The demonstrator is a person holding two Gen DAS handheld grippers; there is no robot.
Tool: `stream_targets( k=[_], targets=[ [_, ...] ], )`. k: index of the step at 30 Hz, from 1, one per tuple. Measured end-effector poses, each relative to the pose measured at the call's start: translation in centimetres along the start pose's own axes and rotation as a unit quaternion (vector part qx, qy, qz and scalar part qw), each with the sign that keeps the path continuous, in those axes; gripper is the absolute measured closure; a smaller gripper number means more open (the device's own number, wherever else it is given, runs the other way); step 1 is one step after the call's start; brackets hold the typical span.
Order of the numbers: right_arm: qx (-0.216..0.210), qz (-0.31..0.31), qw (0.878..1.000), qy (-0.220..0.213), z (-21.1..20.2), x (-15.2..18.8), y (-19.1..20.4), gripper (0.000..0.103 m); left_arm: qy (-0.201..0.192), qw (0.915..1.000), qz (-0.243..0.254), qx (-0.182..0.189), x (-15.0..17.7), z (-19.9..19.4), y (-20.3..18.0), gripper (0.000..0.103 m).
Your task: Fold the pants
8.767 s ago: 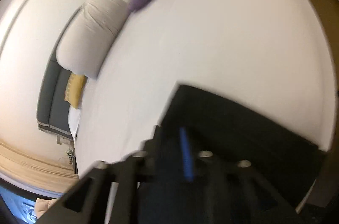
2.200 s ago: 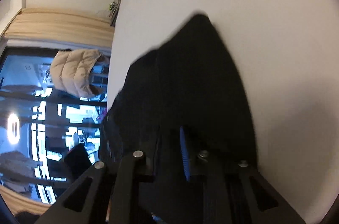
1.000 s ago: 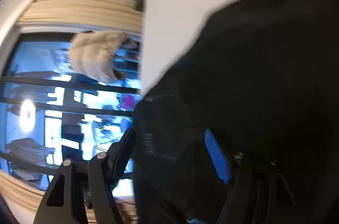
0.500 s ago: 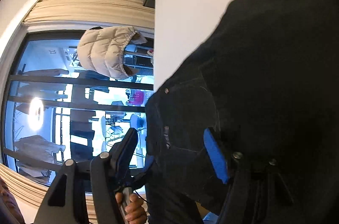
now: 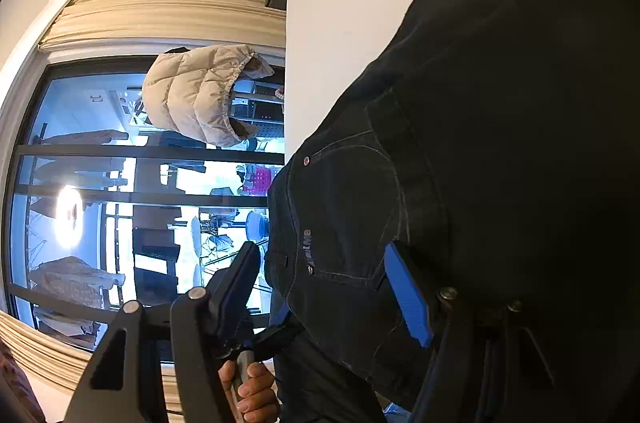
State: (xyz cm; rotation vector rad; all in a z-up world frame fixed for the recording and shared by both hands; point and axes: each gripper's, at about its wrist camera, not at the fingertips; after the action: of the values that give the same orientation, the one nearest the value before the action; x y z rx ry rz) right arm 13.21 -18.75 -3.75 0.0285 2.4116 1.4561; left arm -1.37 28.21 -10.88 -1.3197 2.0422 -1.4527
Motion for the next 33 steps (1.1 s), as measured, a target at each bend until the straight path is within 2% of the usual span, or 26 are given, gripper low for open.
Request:
stream_targets(
  k=[9, 11, 13, 16, 19, 20, 23, 28, 31, 33],
  targets=[
    [0.000, -0.008, 1.000, 0.009, 0.1, -1.1, 0.3, 0.034, 0.013, 0.9998, -0.008, 0.016, -1.2, 3.2, -0.4, 0.031],
    [0.009, -0.014, 1.000, 0.015, 0.0, -2.1, 0.6, 0.034, 0.017, 0.9998, -0.002, 0.014, -1.2, 3.9, -0.8, 0.042],
    [0.019, -0.017, 0.999, 0.022, 0.1, -3.0, 0.8, 0.034, 0.031, 0.9995, 0.005, 0.007, -1.0, 4.8, -1.0, 0.067],
    [0.043, -0.020, 0.998, 0.043, 0.7, -4.0, 0.8, 0.034, 0.029, 0.9994, 0.015, -0.006, -1.0, 5.9, -1.3, 0.074],
    [0.090, -0.005, 0.992, 0.086, 2.4, -3.8, -0.8, 0.033, 0.027, 0.9992, 0.025, -0.012, -1.1, 6.7, -1.7, 0.080],
    [0.097, 0.003, 0.991, 0.096, 3.2, -3.4, -1.9, 0.033, 0.026, 0.9990, 0.033, -0.015, -1.0, 6.9, -2.0, 0.082],
    [0.079, 0.022, 0.994, 0.068, 2.8, -3.1, -2.8, 0.033, 0.020, 0.9974, 0.065, -0.023, -0.6, 6.9, -3.1, 0.084],
    [0.089, -0.006, 0.994, 0.069, 3.0, -2.8, -2.0, 0.030, 0.014, 0.9911, 0.129, -0.030, 0.7, 8.3, -6.2, 0.087],
    [0.088, -0.003, 0.994, 0.064, 2.5, -2.9, -1.6, 0.031, 0.013, 0.9848, 0.170, -0.034, 1.9, 9.0, -8.4, 0.087],
    [0.077, 0.017, 0.995, 0.053, 1.6, -3.3, -1.6, 0.030, 0.012, 0.9752, 0.218, -0.038, 3.3, 9.6, -10.6, 0.087]
  ],
)
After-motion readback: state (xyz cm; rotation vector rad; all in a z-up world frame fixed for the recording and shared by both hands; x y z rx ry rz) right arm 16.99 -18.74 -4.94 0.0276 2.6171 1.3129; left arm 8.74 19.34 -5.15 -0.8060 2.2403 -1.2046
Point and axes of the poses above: each gripper's, at about its wrist camera, not at the fingertips, and z roughly the way its jaws point, y to its left, x to its underside, and after that the axes turned 15 degrees about -z, right-handed
